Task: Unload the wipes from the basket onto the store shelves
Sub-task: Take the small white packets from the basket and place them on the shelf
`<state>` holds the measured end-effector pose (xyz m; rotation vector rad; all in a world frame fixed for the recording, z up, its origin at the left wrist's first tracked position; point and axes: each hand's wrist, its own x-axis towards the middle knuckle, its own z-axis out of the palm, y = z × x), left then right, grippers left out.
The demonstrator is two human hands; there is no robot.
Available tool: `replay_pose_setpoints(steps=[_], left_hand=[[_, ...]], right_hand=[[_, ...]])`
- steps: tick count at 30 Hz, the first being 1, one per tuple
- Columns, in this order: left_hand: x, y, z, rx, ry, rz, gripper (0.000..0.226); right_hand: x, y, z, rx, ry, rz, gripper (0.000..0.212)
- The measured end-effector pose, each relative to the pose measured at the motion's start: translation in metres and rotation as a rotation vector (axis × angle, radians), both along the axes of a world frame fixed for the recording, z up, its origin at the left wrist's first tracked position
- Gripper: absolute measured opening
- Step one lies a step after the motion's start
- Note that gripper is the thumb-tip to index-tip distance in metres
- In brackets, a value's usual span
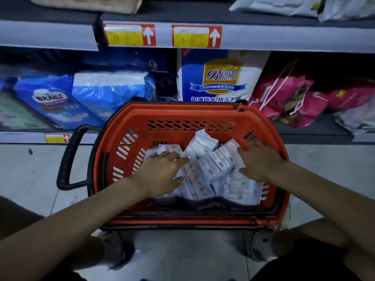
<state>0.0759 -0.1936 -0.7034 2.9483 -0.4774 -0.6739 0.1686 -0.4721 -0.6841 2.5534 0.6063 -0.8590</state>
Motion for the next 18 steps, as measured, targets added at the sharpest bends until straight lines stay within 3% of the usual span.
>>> replay_pose_setpoints(steps=[7,13,18], left_hand=[[-0.003,0.003,-0.008,-0.013,0.005,-0.012,0.066],[-0.002,0.002,-0.005,-0.035,-0.019,-0.002,0.065],[-0.001,0.002,-0.001,-0.023,0.004,-0.014,0.065]], right_hand=[[0.006,0.009,-0.008,-0.011,-0.114,-0.010,0.032],[0.009,0.019,-0.008,0.075,-0.164,-0.154,0.041],[0.009,0.029,-0.007,0.394,-0.086,-0.328,0.045]])
